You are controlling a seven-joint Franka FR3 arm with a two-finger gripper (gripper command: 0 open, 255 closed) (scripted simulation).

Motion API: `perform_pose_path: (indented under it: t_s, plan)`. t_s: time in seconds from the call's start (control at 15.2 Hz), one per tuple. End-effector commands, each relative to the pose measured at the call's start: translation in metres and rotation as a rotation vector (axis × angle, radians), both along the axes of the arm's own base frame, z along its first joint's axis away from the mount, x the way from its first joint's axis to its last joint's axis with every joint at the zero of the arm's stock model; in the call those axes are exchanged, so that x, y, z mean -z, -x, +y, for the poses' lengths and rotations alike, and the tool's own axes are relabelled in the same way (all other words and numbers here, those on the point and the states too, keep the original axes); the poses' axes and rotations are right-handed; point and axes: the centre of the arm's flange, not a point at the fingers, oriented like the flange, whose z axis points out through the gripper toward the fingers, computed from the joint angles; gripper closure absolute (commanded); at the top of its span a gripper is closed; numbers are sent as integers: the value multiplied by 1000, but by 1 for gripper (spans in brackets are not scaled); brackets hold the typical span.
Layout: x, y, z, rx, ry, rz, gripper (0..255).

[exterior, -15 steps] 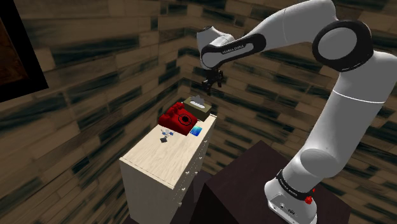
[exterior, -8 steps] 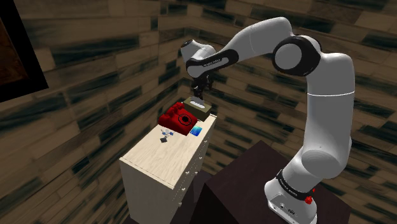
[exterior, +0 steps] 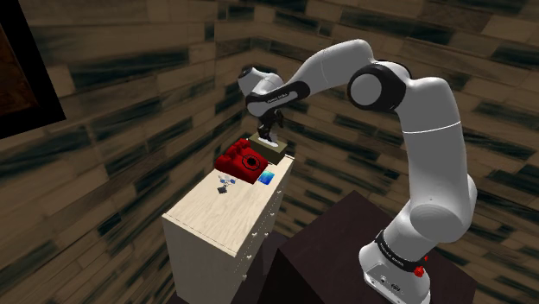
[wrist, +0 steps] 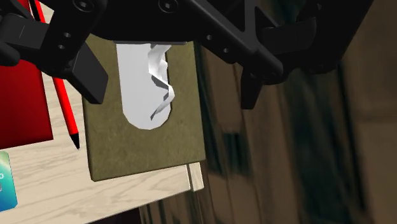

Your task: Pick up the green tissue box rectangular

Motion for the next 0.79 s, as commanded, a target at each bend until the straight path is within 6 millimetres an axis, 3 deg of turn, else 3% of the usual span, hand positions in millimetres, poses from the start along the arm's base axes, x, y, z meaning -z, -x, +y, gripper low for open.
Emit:
perform_pose_path:
  t_s: [0.0, 0.13, 0.2, 0.73]
  plan:
    - [13, -1, 0, 0, 0, 0, 0]
    - [16, -1, 0, 0, 0, 0, 0]
    - [16, 0, 1, 0, 0, 0, 255]
    - [16, 0, 1, 0, 0, 0, 255]
